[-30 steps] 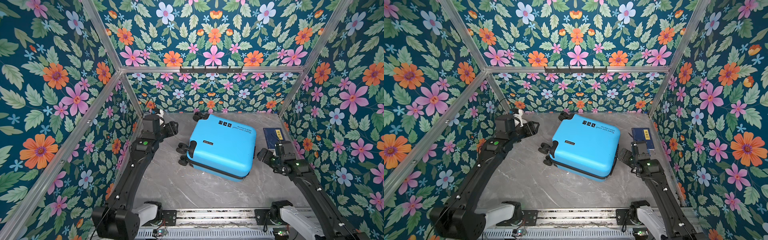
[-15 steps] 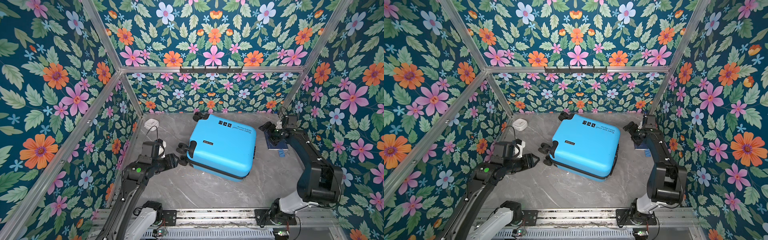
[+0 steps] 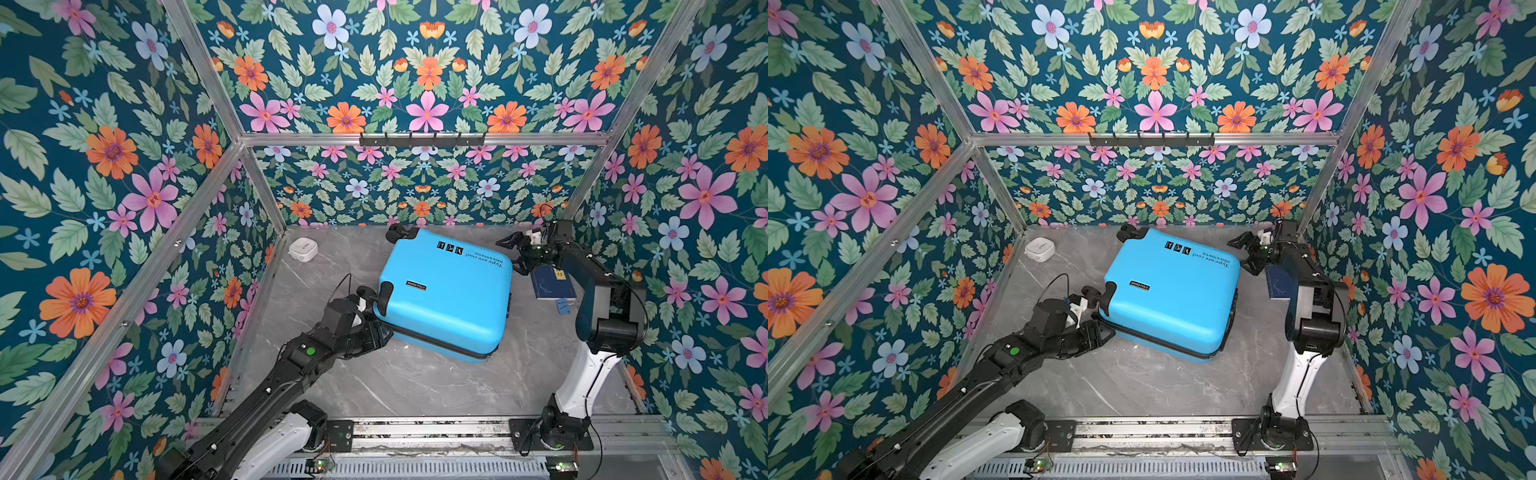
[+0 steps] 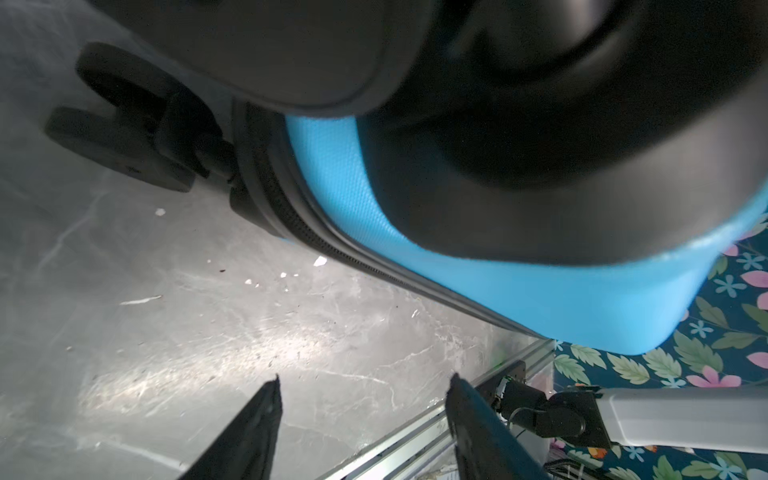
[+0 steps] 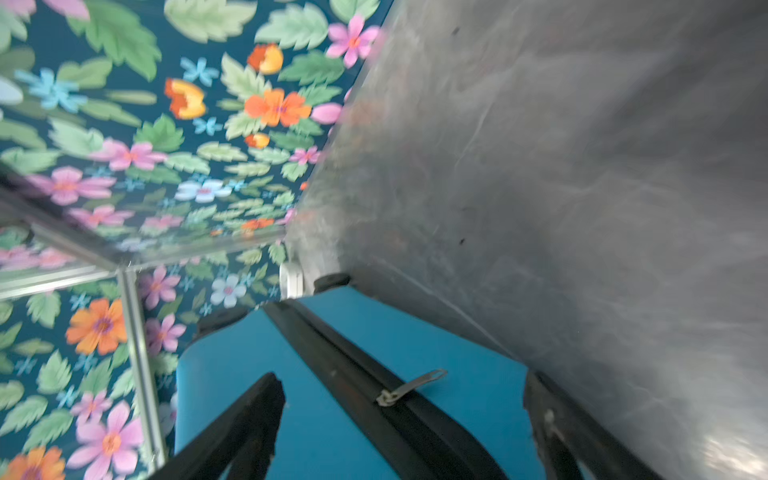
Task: Pack the luggage
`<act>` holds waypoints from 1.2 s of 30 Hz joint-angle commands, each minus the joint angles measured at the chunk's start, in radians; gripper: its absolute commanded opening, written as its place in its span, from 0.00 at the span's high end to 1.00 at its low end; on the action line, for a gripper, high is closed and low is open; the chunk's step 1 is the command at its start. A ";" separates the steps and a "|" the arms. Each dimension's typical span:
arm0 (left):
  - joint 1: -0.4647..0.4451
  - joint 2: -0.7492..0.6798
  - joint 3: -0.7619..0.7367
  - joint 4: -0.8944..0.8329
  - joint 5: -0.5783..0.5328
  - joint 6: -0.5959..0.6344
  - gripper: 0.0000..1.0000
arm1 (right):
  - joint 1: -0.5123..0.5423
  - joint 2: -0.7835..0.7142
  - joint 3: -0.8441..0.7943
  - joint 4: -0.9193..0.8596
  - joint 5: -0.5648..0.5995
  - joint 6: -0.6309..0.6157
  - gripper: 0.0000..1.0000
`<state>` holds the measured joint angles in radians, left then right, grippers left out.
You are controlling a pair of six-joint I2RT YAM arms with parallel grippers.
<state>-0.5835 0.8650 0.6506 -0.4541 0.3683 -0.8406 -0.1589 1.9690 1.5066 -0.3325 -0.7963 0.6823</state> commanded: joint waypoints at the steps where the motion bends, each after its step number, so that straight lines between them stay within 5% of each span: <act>1: -0.001 0.019 -0.012 0.170 -0.007 -0.045 0.33 | 0.016 0.003 -0.003 0.018 -0.095 -0.056 0.09; 25: 0.013 0.288 0.152 0.254 -0.107 0.088 0.28 | 0.045 -0.199 -0.355 0.189 -0.134 -0.070 0.13; 36: 0.094 0.438 0.279 0.264 -0.083 0.181 0.27 | 0.105 -0.354 -0.525 0.274 -0.068 -0.028 0.15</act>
<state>-0.5003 1.2823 0.9005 -0.3672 0.2035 -0.7036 -0.0811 1.6505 1.0164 0.0029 -0.8078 0.6891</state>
